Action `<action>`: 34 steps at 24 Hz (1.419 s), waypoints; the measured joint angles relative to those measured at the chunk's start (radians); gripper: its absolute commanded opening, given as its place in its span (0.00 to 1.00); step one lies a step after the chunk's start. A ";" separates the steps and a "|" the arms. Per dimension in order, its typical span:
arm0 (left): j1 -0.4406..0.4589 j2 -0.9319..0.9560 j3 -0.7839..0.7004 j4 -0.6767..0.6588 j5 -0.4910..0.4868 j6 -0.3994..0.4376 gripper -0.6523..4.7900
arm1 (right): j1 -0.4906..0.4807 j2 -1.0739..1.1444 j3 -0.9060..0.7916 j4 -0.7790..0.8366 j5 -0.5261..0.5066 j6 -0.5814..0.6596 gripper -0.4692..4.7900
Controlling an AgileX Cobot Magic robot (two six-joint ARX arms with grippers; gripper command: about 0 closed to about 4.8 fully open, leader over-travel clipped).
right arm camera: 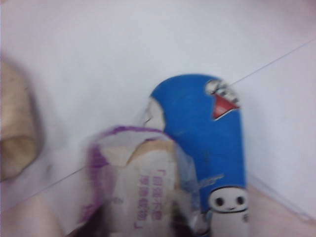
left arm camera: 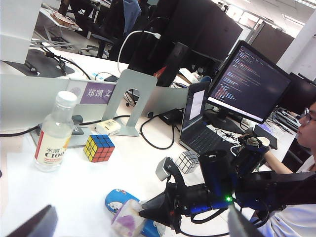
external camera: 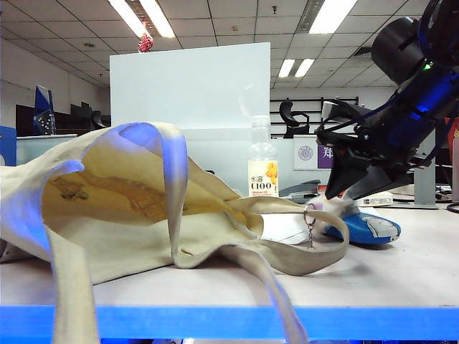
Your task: Take the glasses case out of the canvas bag and put it on the table.
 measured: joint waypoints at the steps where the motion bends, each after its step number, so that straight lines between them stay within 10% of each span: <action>1: 0.000 0.000 0.000 -0.002 0.000 0.000 1.00 | 0.000 0.000 0.000 -0.001 -0.016 0.000 0.20; 8: 0.000 0.000 0.000 -0.013 0.000 0.000 1.00 | 0.023 -0.029 0.000 0.008 -0.190 0.013 0.16; 18: -0.026 0.000 0.000 -0.021 -0.005 0.019 1.00 | 0.235 -0.111 0.043 0.047 -0.208 0.063 0.17; 28: -0.036 0.000 0.000 -0.058 -0.044 0.045 1.00 | 0.236 -0.367 0.067 -0.060 -0.208 0.117 0.17; 34: -0.037 0.000 0.000 -0.067 -0.055 0.046 1.00 | 0.235 -0.376 0.063 -0.237 -0.159 0.108 0.48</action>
